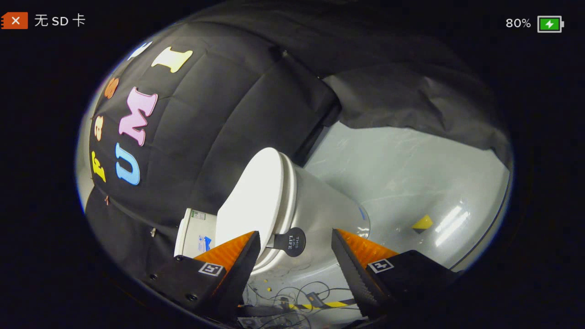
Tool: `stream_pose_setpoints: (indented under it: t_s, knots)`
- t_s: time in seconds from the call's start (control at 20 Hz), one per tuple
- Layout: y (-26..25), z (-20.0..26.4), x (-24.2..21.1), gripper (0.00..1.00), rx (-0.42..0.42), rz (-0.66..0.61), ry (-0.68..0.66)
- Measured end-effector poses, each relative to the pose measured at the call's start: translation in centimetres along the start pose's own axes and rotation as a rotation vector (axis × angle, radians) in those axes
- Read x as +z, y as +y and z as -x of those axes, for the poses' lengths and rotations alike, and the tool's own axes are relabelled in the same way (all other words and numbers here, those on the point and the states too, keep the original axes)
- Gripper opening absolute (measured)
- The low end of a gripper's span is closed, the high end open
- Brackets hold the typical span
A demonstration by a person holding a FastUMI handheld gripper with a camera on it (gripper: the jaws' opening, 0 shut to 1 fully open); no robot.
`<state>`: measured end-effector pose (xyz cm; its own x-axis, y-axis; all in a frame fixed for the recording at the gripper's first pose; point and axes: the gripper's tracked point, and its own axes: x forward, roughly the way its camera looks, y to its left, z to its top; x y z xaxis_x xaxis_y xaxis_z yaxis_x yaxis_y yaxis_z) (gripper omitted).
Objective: Open the toilet lid.
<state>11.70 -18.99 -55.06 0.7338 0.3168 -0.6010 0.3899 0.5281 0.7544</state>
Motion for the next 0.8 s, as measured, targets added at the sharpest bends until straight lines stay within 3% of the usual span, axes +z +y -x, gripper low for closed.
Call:
stream_pose_setpoints:
  t_s: [0.35, 0.5, 0.6, 0.65, 0.8]
  knots:
    - [1.5, -3.1, -1.9, 0.95, 0.113, -0.197, 0.101]
    - [0.5, -4.3, -3.3, 0.52, 0.09, -0.224, 0.138]
    - [0.4, -3.3, -0.2, 0.25, 0.135, -0.235, 0.105]
    - [1.0, -4.3, -2.7, 0.11, 0.146, -0.217, 0.112]
    - [1.5, -3.5, -2.8, 0.11, 0.142, -0.147, 0.098]
